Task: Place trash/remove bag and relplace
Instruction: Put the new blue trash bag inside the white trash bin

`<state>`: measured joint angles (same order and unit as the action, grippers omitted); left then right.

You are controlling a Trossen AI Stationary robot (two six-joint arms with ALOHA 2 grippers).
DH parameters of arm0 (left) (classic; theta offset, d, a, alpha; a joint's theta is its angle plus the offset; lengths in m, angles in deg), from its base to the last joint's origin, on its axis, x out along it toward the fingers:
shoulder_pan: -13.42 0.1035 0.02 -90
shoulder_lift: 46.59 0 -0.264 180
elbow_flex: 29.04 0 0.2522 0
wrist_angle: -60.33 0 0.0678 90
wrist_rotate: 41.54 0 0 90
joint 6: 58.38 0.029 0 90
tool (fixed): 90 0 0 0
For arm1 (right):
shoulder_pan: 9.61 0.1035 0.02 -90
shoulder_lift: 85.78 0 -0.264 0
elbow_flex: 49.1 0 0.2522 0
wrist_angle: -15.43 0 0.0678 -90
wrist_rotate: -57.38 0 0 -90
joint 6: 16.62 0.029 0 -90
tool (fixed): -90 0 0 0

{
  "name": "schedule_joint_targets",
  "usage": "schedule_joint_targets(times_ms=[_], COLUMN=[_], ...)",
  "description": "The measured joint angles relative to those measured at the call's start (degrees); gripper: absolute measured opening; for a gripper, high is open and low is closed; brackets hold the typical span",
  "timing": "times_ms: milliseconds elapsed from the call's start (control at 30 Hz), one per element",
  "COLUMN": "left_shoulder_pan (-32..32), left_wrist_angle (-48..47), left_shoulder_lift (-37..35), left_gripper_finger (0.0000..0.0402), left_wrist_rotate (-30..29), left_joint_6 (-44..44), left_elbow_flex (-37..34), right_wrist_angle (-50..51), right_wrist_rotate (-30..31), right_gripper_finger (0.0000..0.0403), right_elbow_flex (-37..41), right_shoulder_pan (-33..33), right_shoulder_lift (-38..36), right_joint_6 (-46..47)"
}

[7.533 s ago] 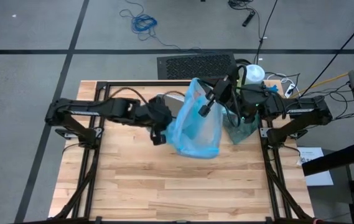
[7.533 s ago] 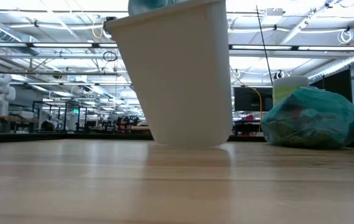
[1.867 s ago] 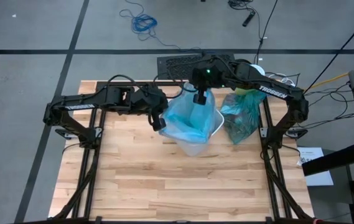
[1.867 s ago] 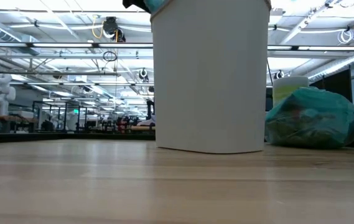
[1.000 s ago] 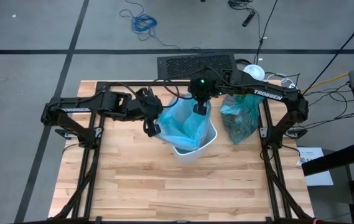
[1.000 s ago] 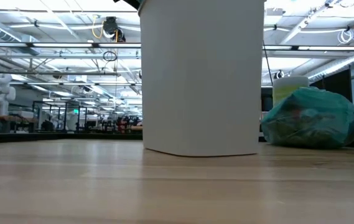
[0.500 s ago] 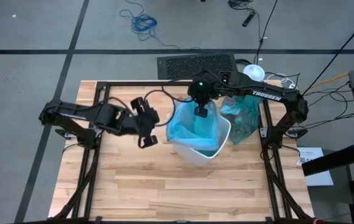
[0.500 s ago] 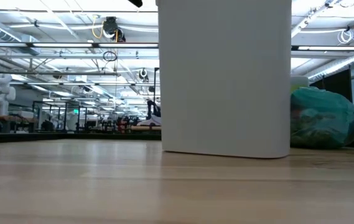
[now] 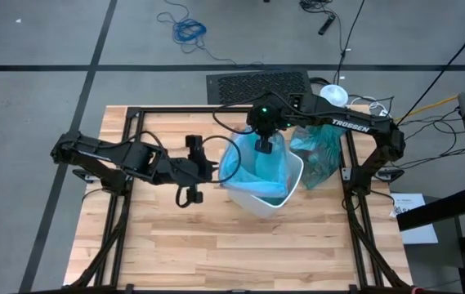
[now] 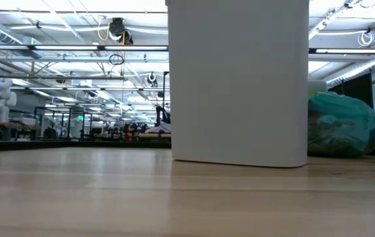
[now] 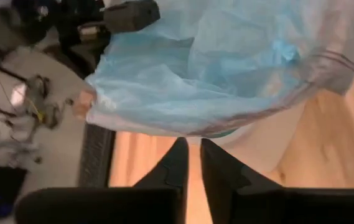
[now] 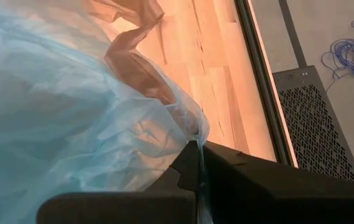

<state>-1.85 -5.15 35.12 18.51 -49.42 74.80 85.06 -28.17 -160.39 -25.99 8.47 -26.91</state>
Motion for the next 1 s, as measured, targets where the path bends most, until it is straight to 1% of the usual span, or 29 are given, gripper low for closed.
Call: schedule_joint_targets(times_ms=[167, 233, 367, 433, 600, 833, 933, 1000], left_shoulder_pan=[-1.65, -2.88, -6.04, -7.85, -10.24, -10.29, -9.79, -9.74], left_wrist_angle=[0.30, 0.15, -0.13, 0.45, 2.18, 3.84, 3.93, 3.71], left_shoulder_lift=[-0.09, -0.13, -0.13, -0.15, 0.50, 2.48, 3.27, 3.45], left_gripper_finger=[0.0096, 0.0117, 0.0150, 0.0160, 0.0167, 0.0167, 0.0157, 0.0139], left_wrist_rotate=[-1.04, -3.06, -9.25, -10.04, -9.93, -9.90, -9.89, -9.86], left_joint_6=[7.28, 9.58, 15.88, 18.94, 23.77, 27.89, 27.48, 26.46], left_elbow_flex=[0.00, 0.00, 0.01, 0.02, 0.04, 0.04, 0.04, 0.04], right_wrist_angle=[0.07, 0.09, 0.26, 0.26, 0.24, 0.22, 0.20, 0.21], right_wrist_rotate=[-0.02, -0.02, -0.02, -0.02, -0.04, -0.04, -0.04, -0.06], right_gripper_finger=[0.0000, 0.0000, 0.0000, 0.0000, 0.0000, 0.0000, 0.0000, 0.0000], right_elbow_flex=[-0.02, -0.02, -0.02, -0.02, -0.04, -0.07, -0.07, -0.07], right_shoulder_pan=[0.00, 0.00, 0.00, 0.00, 0.00, 0.00, 0.00, 0.00], right_shoulder_lift=[0.00, 0.00, -0.02, -0.04, -0.07, -0.09, -0.09, -0.09], right_joint_6=[0.00, 0.00, 0.00, -0.20, -0.22, -0.24, -0.24, -0.43])
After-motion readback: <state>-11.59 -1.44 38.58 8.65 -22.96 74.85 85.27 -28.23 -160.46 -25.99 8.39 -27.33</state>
